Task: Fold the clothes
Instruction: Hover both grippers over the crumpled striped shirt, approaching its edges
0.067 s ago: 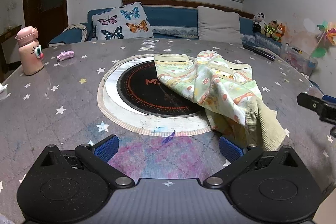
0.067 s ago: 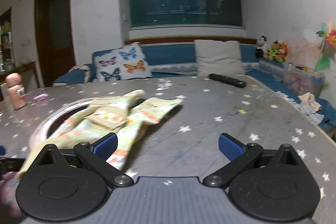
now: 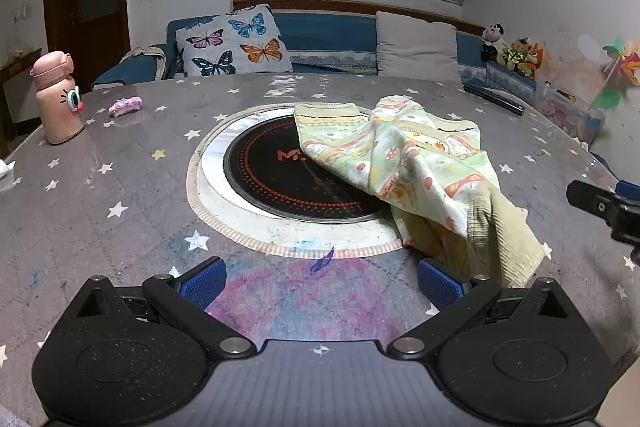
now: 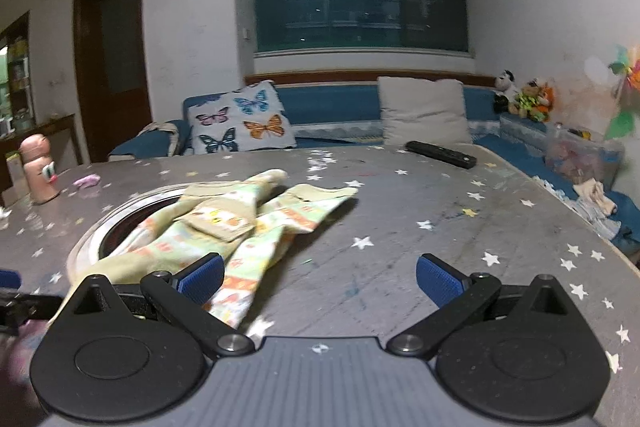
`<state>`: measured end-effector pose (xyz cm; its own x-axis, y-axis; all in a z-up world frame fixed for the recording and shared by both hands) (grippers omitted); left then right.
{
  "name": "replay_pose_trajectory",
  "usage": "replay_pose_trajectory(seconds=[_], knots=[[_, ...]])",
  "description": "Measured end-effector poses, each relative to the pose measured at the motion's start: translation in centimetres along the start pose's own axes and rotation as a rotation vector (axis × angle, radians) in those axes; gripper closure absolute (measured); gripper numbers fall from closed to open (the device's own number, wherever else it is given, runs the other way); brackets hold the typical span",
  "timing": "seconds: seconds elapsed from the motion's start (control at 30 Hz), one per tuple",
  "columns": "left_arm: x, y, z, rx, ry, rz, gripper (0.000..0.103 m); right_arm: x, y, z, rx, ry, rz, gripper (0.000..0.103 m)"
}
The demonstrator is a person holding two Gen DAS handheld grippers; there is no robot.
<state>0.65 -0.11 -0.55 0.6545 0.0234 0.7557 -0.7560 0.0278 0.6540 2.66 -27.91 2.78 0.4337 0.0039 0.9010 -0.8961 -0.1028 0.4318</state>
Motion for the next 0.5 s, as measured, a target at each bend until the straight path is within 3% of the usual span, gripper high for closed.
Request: replay_pose_trajectory(seconds=[0.17,0.27,0.5], knots=[[-0.2,0.3,-0.3,-0.008,0.005,-0.008,0.0,-1.0,-0.6,-2.4,-0.017,0.073,-0.021,0.0],[-0.5,-0.1,-0.4,-0.006,0.018,-0.02,0.0,-2.2,0.9,-3.5,0.027,0.062,0.015,0.0],[-1.4,-0.3,-0.8,0.009,0.027,-0.042,0.0,-3.6,1.8,-4.6,0.055,0.081,-0.051,0.0]])
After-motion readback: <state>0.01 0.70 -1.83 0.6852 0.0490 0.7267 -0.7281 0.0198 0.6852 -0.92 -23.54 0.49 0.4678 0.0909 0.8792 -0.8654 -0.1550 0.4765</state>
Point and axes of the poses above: each gripper's, at about its wrist camera, not at the fingertips, and y roughly against the way its jaws point, z to its right, x to its top, the point moved 1 cm from there along -y, roughly the way its jaws point, and after that the axes turned 2 degrees about -z, right-handed, at the moved point
